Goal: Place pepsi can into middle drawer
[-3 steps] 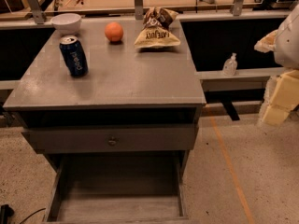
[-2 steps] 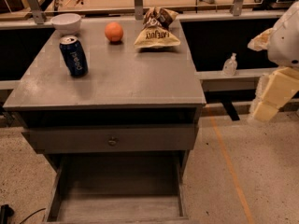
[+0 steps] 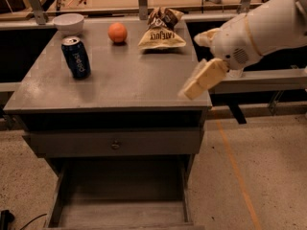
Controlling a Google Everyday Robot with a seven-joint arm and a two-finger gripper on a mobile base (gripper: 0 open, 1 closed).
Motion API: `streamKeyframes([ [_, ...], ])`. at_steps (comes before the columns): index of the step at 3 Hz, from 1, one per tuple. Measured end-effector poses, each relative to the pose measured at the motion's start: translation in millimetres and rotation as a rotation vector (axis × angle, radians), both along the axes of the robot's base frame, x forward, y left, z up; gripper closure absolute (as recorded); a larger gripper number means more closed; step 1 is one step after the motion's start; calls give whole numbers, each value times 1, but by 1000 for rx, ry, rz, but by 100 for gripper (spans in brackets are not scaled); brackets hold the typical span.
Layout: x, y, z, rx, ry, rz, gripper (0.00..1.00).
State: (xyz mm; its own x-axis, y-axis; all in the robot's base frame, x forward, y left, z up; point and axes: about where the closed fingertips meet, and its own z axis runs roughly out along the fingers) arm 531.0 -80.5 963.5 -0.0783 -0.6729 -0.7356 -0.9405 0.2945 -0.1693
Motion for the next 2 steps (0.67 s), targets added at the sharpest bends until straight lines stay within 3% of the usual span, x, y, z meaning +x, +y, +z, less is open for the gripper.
streamKeyframes([
  [1,22,77,8,187,-35,39,0],
  [2,37,82,23,221,-93,-5,0],
])
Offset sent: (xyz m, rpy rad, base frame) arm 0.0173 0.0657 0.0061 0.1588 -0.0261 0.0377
